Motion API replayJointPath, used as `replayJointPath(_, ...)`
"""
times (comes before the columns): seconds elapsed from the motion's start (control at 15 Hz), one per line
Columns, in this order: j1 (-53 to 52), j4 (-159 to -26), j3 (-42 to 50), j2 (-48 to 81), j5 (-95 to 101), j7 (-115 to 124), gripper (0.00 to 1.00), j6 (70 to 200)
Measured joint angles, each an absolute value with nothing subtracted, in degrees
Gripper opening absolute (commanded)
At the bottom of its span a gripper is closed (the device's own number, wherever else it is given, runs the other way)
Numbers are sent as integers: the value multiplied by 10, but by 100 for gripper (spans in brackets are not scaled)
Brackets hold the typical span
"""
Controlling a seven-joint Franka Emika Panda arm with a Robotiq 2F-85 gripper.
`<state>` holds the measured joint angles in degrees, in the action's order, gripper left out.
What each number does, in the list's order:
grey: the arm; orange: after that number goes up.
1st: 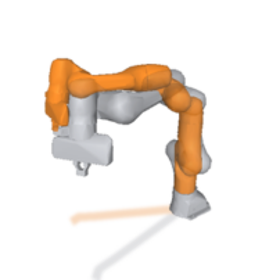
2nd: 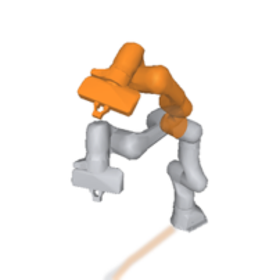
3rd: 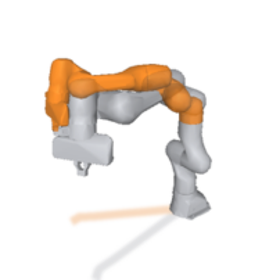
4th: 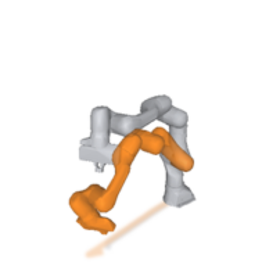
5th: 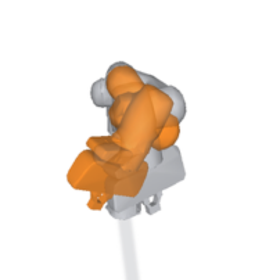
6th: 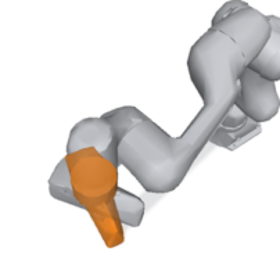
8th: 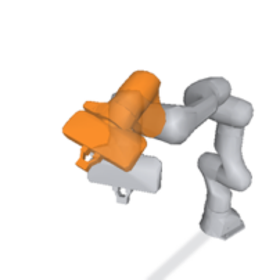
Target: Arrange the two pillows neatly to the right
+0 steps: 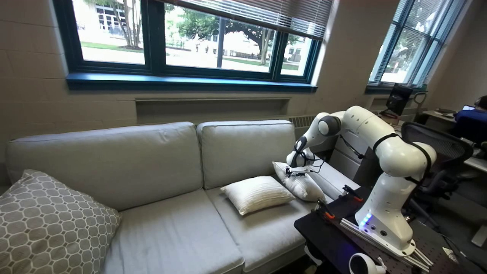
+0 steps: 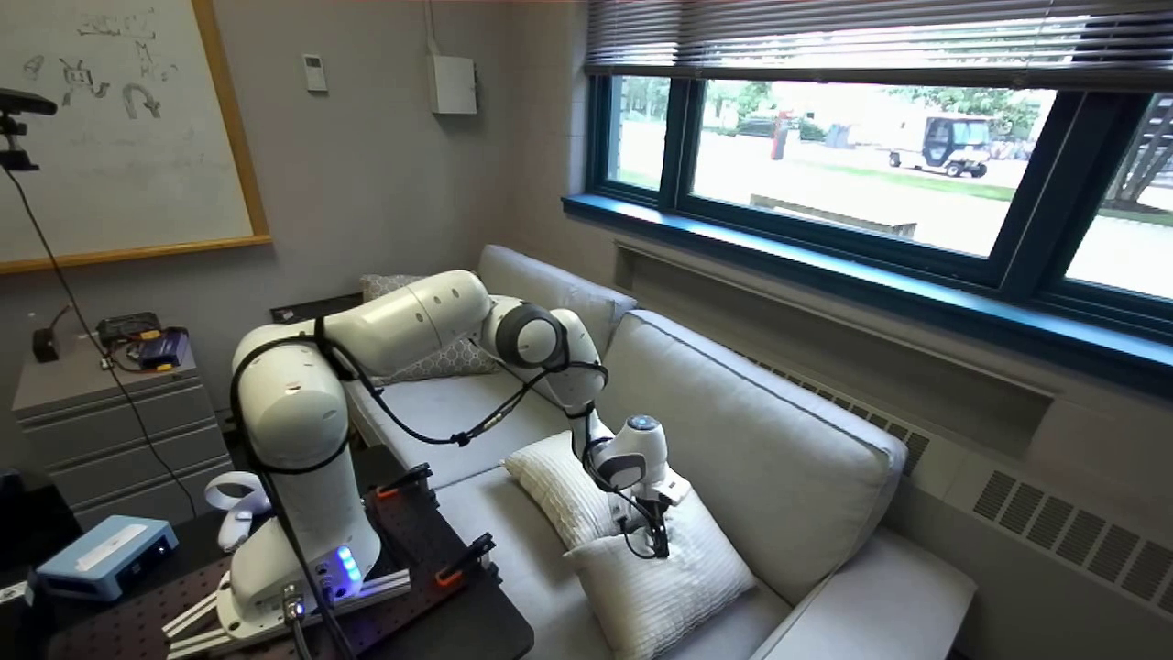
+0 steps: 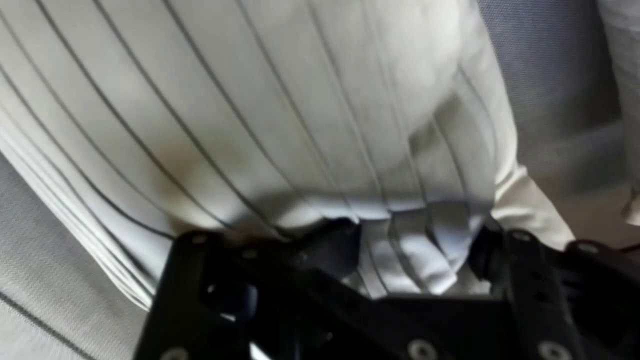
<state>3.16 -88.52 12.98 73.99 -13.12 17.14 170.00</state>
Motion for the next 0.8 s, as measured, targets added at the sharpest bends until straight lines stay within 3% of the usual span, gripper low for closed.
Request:
replayJointPath(0.2, 28, -863, 136, 745, -131, 178, 7, 1678)
replayJointPath(0.33, 31, -849, 136, 748, -131, 178, 0, 1677)
replayJointPath(0.8, 88, -813, 129, 750, -131, 174, 1, 1714)
